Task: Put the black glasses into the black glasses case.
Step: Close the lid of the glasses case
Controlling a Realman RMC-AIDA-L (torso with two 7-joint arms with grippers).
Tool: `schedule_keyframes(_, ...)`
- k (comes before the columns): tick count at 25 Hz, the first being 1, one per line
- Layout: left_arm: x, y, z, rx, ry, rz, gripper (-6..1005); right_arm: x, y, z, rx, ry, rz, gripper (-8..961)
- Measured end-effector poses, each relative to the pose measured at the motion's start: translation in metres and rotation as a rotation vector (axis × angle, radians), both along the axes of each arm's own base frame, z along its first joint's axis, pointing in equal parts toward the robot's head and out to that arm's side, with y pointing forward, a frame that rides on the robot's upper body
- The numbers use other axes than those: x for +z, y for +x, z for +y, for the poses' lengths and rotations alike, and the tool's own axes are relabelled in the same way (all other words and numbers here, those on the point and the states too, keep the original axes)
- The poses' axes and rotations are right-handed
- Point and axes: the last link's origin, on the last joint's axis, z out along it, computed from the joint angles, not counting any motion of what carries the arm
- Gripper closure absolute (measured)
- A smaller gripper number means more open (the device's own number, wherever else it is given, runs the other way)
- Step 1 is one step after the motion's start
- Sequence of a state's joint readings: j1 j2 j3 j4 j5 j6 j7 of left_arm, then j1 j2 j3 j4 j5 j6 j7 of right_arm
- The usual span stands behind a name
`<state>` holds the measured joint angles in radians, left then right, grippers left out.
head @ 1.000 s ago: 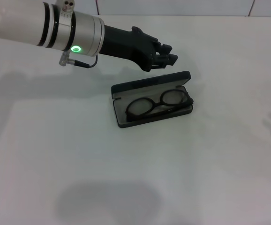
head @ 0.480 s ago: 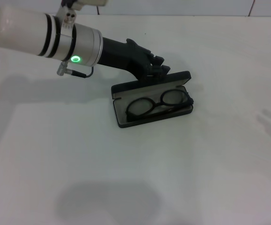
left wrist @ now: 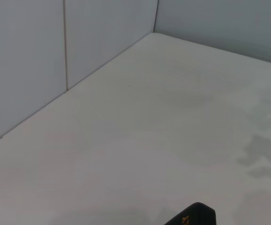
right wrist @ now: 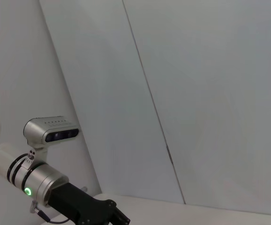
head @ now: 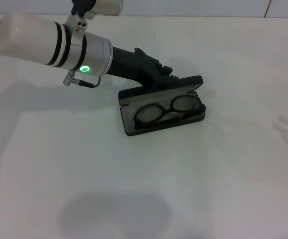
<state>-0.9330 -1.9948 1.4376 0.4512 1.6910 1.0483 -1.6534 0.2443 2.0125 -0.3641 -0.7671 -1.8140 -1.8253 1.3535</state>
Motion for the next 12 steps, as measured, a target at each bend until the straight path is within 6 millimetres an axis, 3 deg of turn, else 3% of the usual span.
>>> schedule_keyframes(12, -0.0028, -0.0016, -0.0026, 0.005, -0.010, 0.005, 747, -0.0011, 0.0003, 0.0002, 0.002, 0.003, 0.000, 733)
